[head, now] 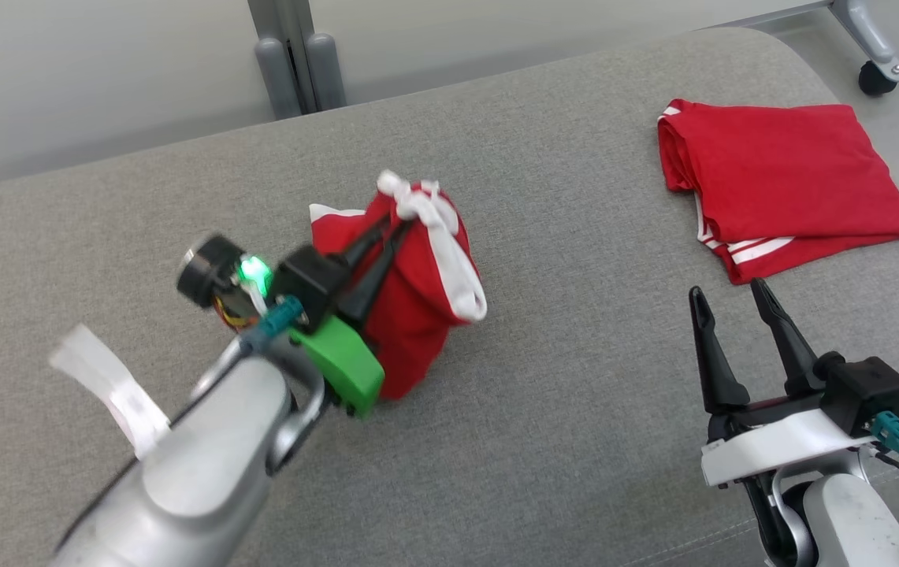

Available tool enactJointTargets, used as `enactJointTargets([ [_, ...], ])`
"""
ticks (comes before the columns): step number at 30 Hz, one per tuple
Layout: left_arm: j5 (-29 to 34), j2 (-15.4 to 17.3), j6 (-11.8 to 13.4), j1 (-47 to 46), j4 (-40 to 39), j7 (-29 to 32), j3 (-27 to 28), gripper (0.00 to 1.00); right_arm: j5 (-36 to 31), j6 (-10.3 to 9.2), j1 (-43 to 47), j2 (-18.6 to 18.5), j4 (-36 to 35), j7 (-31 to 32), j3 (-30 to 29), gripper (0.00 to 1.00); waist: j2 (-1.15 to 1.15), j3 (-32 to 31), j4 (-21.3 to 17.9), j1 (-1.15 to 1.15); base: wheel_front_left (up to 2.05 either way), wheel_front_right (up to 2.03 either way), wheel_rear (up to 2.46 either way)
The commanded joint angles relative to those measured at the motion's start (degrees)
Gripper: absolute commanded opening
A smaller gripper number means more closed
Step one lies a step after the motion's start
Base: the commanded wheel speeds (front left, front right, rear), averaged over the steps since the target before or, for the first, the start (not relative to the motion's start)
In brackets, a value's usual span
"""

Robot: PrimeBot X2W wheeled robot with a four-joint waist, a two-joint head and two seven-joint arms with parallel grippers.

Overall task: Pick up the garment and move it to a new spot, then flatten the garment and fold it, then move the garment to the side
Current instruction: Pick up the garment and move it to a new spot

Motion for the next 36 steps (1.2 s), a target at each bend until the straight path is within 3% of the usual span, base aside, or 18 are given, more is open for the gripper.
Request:
enactJointTargets([
  [1, 0.16, -1.01, 1.02, 2.93, 1.29, -1.37, -0.62, 0.00, -0.42, -0.09, 0.87, -0.37, -0.17, 0.00, -0.16, 1.00, 0.00, -0.11, 0.12, 0.00, 0.00, 0.00, 0.00],
  [7, 0.19, -6.11, 3.48, 14.02, 6.04, -3.81, -1.91, 0.00, -0.68, -0.09, 2.25, -1.73, -0.26, 0.00, -0.93, 1.00, 0.00, -0.83, 2.08, 0.00, 0.00, 0.00, 0.00],
  [9, -0.33, -7.69, 3.90, 17.14, 4.80, -3.79, -0.21, 0.84, -0.81, -0.09, 2.69, -2.11, -0.16, -0.01, -1.07, 1.00, 0.00, -1.58, 3.22, 0.00, 0.00, 0.00, 0.00],
  [10, -0.38, -8.09, 4.10, 18.62, 4.28, -3.79, 0.36, 1.00, -0.84, -0.09, 2.92, -2.20, -0.17, 0.00, -1.04, 1.00, 0.00, -1.91, 3.66, 0.00, 0.00, 0.00, 0.00],
  [18, 0.63, -8.81, 5.26, 29.06, -7.66, -3.78, 8.75, 1.00, -1.40, -0.09, 6.26, -2.84, -0.13, 0.00, -0.95, 1.00, 0.00, -5.94, 9.41, 0.00, 0.00, 0.00, 0.00],
  [26, 3.41, -7.97, 9.45, 39.53, -18.85, -3.72, 21.20, 1.00, -1.76, -0.09, 9.99, -2.61, -0.42, 0.00, -1.67, 1.00, 0.00, -8.95, 14.48, 0.00, 0.00, 0.00, 0.00],
  [36, 6.44, -12.81, 7.41, 51.09, -22.47, -3.73, 35.56, 1.00, -1.71, -0.09, 13.74, -1.48, -0.03, -0.01, -1.92, 1.00, 0.00, -12.76, 15.60, 0.00, 0.00, 0.00, 0.00],
])
